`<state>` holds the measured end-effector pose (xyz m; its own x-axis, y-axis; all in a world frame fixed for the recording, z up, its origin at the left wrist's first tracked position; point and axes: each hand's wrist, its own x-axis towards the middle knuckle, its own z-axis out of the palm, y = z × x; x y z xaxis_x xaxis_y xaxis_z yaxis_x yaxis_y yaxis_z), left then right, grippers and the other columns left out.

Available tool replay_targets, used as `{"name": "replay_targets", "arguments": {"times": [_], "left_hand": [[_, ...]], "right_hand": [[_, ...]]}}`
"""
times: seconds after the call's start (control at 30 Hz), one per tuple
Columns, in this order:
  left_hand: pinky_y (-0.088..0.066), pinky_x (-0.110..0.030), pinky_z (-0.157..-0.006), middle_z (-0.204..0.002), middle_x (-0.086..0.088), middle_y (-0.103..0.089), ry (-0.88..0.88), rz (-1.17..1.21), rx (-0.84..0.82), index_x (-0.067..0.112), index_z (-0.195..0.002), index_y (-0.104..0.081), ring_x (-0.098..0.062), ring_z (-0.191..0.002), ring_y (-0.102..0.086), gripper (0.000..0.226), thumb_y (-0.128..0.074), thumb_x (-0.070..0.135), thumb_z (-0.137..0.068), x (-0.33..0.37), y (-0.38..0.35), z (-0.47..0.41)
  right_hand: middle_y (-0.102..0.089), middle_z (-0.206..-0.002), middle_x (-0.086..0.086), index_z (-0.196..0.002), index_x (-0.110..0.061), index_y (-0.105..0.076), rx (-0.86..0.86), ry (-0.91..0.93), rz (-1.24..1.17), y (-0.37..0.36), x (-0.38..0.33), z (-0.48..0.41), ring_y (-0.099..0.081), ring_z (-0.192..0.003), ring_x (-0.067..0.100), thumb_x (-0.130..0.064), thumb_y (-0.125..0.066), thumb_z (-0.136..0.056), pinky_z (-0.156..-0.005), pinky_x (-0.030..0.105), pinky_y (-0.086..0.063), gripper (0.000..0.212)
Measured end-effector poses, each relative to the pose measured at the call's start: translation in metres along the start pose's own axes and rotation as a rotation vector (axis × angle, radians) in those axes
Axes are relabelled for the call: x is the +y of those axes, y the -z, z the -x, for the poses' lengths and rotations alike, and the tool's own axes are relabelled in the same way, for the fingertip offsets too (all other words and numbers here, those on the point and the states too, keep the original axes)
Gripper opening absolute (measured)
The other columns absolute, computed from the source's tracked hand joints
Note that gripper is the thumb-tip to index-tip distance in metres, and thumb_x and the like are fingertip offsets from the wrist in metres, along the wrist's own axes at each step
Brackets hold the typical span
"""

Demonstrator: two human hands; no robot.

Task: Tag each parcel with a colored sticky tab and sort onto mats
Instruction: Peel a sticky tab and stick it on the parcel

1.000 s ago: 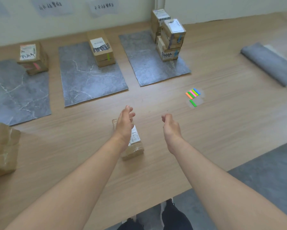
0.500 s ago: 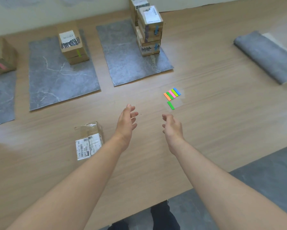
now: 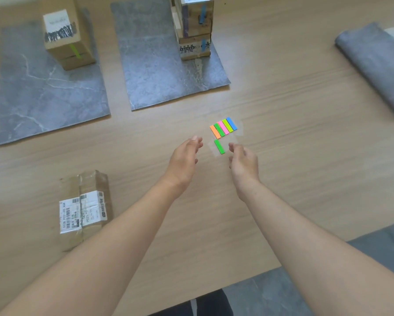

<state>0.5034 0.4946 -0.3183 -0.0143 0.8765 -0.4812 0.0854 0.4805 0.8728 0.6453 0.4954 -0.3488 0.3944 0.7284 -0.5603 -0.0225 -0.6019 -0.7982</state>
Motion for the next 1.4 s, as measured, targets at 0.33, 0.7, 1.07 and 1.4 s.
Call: {"name": "replay_targets", "arguments": {"times": [0.33, 0.7, 1.07, 1.4], "left_hand": [[-0.044, -0.037, -0.106, -0.149, -0.010, -0.051, -0.429, -0.895, -0.156, 0.008, -0.137, -0.060, -0.028, -0.135, -0.049, 0.052, -0.046, -0.003, -0.089, -0.019, -0.019, -0.066], [-0.033, -0.048, -0.116, -0.144, -0.026, -0.050, -0.608, -1.149, -0.203, -0.002, -0.130, -0.062, -0.045, -0.129, -0.051, 0.044, -0.055, 0.008, -0.088, -0.033, -0.018, -0.095], [-0.038, -0.041, -0.112, -0.137, -0.019, -0.057, -0.629, -1.096, -0.195, -0.001, -0.114, -0.064, -0.035, -0.126, -0.054, 0.031, -0.056, 0.005, -0.085, -0.031, 0.000, -0.095], [-0.045, -0.039, -0.105, -0.140, -0.016, -0.056, -0.609, -1.033, -0.201, 0.004, -0.125, -0.068, -0.033, -0.124, -0.058, 0.039, -0.057, 0.007, -0.088, -0.035, 0.004, -0.098]], "right_hand": [[-0.069, -0.122, 0.000, -0.122, -0.018, -0.071, -0.009, 0.366, 0.437, 0.004, -0.014, -0.075, -0.065, -0.099, 0.013, 0.010, -0.039, -0.087, -0.086, 0.014, -0.046, 0.055], [-0.066, -0.104, 0.011, -0.109, -0.007, -0.077, -0.122, 0.833, 0.840, -0.002, -0.011, -0.121, -0.063, -0.098, 0.035, -0.003, -0.066, -0.085, -0.082, 0.040, -0.053, 0.026], [-0.053, -0.074, 0.010, -0.076, -0.004, -0.074, -0.203, 0.981, 1.016, -0.006, -0.011, -0.109, -0.058, -0.072, 0.036, -0.017, -0.083, -0.079, -0.055, 0.033, -0.042, 0.016], [-0.057, -0.078, 0.014, -0.088, -0.003, -0.075, -0.338, 1.053, 1.150, -0.003, -0.031, -0.123, -0.059, -0.075, 0.037, -0.013, -0.070, -0.088, -0.054, 0.042, -0.048, 0.012]]}}
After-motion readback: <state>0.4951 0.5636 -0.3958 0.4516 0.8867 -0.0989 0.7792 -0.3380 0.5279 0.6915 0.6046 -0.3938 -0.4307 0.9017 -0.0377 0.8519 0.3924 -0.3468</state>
